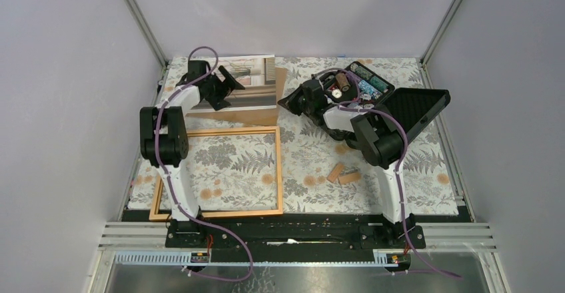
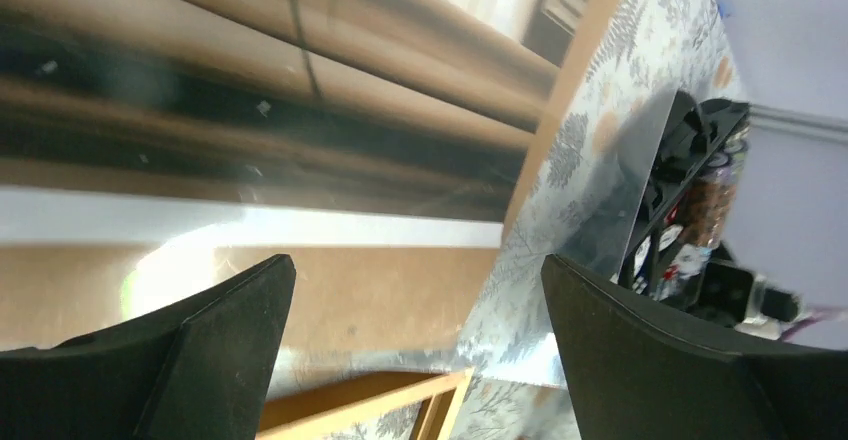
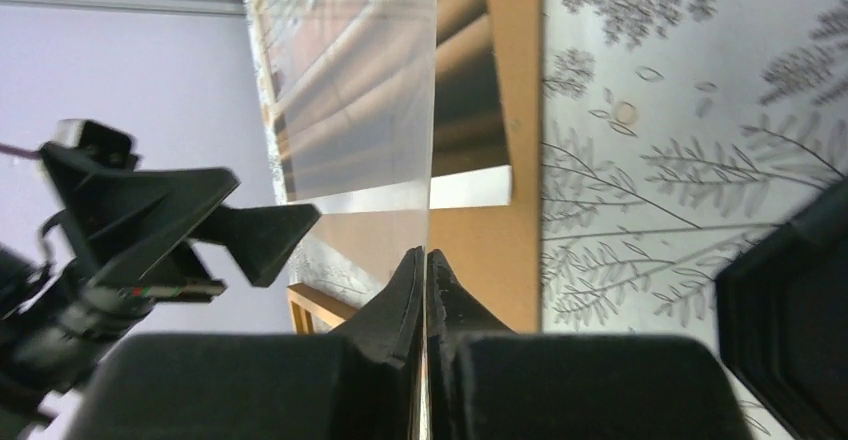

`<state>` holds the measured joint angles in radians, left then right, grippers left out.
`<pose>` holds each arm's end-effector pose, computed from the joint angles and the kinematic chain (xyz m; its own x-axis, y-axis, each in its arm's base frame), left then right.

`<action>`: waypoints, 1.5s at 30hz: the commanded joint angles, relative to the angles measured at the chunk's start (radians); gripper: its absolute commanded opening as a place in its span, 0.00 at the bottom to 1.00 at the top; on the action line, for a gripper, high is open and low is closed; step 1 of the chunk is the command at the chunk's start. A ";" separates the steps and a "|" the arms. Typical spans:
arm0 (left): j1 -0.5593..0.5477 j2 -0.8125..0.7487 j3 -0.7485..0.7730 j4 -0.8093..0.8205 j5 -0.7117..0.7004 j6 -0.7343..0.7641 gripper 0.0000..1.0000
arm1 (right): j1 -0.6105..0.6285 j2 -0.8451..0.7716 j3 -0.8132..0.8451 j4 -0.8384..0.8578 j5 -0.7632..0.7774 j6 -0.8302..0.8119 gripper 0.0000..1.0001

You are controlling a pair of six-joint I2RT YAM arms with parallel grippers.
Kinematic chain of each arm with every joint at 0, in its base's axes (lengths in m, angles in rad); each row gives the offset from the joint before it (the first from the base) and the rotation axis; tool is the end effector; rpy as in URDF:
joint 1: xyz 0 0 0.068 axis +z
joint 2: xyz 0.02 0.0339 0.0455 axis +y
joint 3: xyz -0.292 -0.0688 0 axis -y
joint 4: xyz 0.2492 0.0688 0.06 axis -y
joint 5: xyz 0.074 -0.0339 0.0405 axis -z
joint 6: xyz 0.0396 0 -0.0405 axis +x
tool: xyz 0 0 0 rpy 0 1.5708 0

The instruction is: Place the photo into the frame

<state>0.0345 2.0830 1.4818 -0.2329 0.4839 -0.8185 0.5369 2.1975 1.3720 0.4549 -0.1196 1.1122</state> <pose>0.4762 -0.0020 0.1958 -0.7116 -0.6712 -0.2075 -0.3479 0.5932 -0.7260 0.4358 0.2649 0.1665 -0.6788 0.6320 -0.3739 0.0119 0.5186 0.8549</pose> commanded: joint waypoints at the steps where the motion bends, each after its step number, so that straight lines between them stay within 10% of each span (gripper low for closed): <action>1: -0.080 -0.279 0.083 -0.103 -0.251 0.220 0.99 | -0.029 -0.047 0.089 -0.019 -0.087 -0.039 0.00; 13: -0.195 -0.577 0.062 -0.094 -0.475 0.371 0.99 | -0.023 -0.151 0.152 -0.040 -0.281 0.273 0.00; 30: -0.427 -0.658 0.007 -0.046 -0.464 0.340 0.99 | 0.233 -0.339 -0.380 0.305 -0.199 0.323 0.00; 45: -0.478 -0.702 0.023 -0.054 -0.440 0.341 0.99 | 0.507 -0.404 -0.647 0.475 0.274 0.182 0.00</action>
<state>-0.4431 1.4212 1.4899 -0.3355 0.0223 -0.4713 0.9726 1.8412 0.7631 0.7975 -0.0444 1.3258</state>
